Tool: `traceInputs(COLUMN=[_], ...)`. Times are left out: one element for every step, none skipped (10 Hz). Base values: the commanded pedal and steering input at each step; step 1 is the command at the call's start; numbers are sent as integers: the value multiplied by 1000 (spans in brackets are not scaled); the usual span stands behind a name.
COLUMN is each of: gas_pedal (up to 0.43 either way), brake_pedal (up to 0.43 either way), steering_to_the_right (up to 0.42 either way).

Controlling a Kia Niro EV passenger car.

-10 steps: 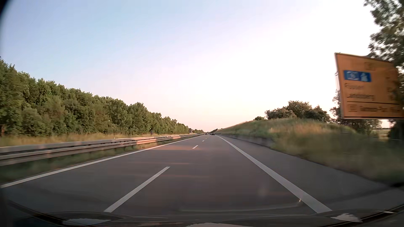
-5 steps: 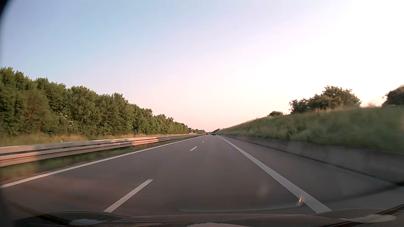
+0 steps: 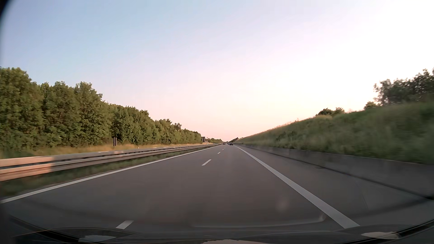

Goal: Follow the waypoints while adhering to traffic rules and regulations

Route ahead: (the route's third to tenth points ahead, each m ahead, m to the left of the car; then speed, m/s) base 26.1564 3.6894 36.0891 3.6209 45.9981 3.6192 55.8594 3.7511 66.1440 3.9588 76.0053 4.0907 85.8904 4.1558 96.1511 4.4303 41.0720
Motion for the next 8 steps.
traceInputs(gas_pedal=[228,228,228,228,228,228,228,228], brake_pedal=[18,18,18,18,18,18,18,18], steering_to_the_right=[-4,-4,-4,-3,-3,-3,-2,-3])
